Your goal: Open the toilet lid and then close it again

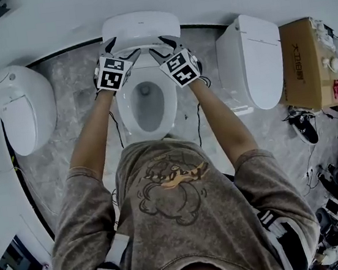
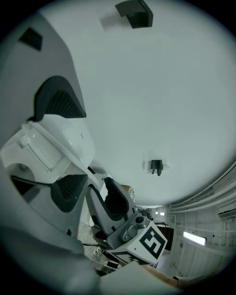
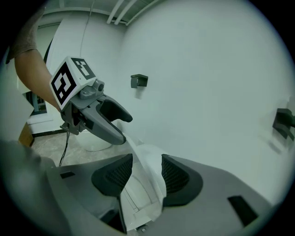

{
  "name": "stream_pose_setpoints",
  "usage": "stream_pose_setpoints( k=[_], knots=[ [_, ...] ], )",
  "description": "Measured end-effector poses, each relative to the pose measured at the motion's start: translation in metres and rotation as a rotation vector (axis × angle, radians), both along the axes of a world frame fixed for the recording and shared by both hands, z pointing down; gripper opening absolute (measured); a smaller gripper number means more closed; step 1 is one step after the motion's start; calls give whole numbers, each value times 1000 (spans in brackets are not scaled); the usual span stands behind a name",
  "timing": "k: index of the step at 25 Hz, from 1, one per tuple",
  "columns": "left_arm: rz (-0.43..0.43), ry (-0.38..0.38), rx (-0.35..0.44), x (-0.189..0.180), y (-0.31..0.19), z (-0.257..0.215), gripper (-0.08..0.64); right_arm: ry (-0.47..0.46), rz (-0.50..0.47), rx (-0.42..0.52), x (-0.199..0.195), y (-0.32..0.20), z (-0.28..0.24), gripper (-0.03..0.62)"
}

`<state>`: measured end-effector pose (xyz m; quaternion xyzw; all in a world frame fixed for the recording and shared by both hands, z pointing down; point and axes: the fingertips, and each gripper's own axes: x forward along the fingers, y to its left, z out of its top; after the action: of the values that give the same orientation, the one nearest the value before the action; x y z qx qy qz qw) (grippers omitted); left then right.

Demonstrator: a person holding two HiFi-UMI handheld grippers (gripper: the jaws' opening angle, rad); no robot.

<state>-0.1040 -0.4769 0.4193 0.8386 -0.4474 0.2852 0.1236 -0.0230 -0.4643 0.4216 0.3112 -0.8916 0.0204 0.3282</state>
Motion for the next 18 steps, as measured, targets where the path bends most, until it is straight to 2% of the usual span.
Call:
stream_pose_setpoints(
  k=[7,13,18],
  knots=[
    [47,-75,-3,-1,-31,2,390,16,34,0,12,-30,-6,219],
    [38,-51,-11,-4,-38,-3,390,17,57,11,20,-43,-13,219],
    [81,-65,1,2,-35,-1,390,10,16,0,22,-42,-12,219]
  ],
)
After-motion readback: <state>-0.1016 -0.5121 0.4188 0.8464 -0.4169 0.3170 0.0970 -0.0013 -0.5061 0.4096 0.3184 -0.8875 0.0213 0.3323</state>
